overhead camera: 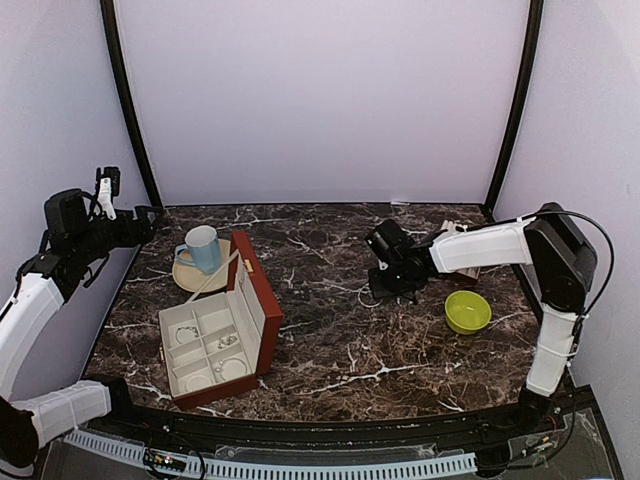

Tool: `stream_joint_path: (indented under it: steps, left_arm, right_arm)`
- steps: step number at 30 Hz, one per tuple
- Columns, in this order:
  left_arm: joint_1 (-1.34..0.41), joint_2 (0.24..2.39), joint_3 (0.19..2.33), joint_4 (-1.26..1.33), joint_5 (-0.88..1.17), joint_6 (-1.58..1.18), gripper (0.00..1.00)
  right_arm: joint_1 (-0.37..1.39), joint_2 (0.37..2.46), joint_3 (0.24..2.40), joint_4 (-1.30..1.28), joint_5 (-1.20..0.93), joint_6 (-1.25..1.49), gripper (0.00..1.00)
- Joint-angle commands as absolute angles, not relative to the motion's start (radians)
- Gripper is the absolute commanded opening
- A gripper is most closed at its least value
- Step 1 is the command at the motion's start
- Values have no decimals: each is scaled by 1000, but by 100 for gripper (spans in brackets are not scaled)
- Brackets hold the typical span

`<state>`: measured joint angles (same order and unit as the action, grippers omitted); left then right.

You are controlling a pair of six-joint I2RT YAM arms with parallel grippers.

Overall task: Organize the mixed jewelry
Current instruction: Pick up the bangle from the center of the board, then move the jewelry box to the center of the board.

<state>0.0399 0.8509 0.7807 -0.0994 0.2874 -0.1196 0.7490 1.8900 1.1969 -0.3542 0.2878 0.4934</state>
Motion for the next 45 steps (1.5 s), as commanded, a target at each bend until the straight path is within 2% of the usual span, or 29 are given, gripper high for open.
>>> stream_joint_path:
  steps: [1,6,10,15,20,28,34,45]
  left_arm:
    - [-4,846,747,-33,404,-102,94]
    - [-149,835,739,-35,400,-56,93]
    - [-301,824,730,-53,357,-122,90]
    - [-511,756,626,-7,372,-153,87]
    - [-751,666,513,34,280,-138,81]
    - [-983,667,410,126,214,-171,77]
    - [-1087,750,412,145,94,-103,66]
    - [-1108,821,405,218,-16,-54,37]
  right_arm:
    - [719,1803,1179,-325,252,470,0]
    - [683,1737,1139,-303,231,472,0]
    - [670,1706,1122,-289,227,466,0]
    - [663,1698,1106,-245,200,452,0]
    - [656,1697,1084,-199,176,440,0]
    - [640,1697,1041,-134,161,428,0]
    - [639,1683,1039,-122,154,446,0]
    - [640,1668,1029,-118,150,454,0]
